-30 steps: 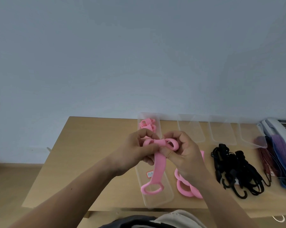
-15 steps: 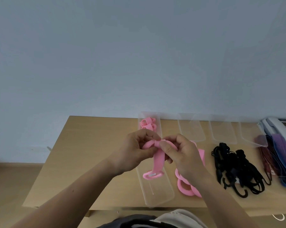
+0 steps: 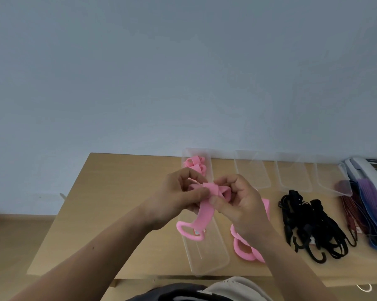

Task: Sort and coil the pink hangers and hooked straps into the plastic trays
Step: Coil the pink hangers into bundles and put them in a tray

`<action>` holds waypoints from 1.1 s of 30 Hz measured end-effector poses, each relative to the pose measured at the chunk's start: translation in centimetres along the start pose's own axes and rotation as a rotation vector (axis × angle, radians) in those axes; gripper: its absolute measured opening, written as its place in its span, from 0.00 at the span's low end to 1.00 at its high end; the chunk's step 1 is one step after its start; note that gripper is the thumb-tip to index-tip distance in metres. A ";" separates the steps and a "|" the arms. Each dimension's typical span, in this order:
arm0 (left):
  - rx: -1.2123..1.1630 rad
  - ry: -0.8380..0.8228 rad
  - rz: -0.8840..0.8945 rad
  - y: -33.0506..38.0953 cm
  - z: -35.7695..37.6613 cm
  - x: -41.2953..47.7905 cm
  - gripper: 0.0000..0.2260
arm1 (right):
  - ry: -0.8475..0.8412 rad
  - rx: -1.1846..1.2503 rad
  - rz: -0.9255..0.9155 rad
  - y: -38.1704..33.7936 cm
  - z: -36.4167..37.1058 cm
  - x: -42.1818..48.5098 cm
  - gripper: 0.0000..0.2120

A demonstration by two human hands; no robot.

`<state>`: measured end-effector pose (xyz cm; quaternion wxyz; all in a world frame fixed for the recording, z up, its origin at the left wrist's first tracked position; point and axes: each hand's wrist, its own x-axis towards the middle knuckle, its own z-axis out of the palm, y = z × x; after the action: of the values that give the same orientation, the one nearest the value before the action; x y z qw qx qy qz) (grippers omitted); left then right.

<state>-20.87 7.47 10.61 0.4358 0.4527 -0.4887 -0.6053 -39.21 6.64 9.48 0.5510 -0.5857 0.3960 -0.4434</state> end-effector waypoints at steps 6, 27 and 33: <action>-0.025 -0.023 0.073 0.0 -0.2 0.1 0.09 | -0.007 0.097 0.070 -0.7 -0.3 0.4 0.12; 0.052 -0.110 -0.161 0.3 -1.0 0.6 0.16 | -0.051 0.035 0.058 0.1 -0.7 0.8 0.09; -0.017 -0.038 -0.134 0.2 -0.6 0.6 0.15 | -0.071 0.029 0.037 0.3 -0.8 0.7 0.13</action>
<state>-20.37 6.72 10.71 0.3884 0.4691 -0.4605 -0.6458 -39.79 5.71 9.28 0.5812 -0.5857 0.3806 -0.4176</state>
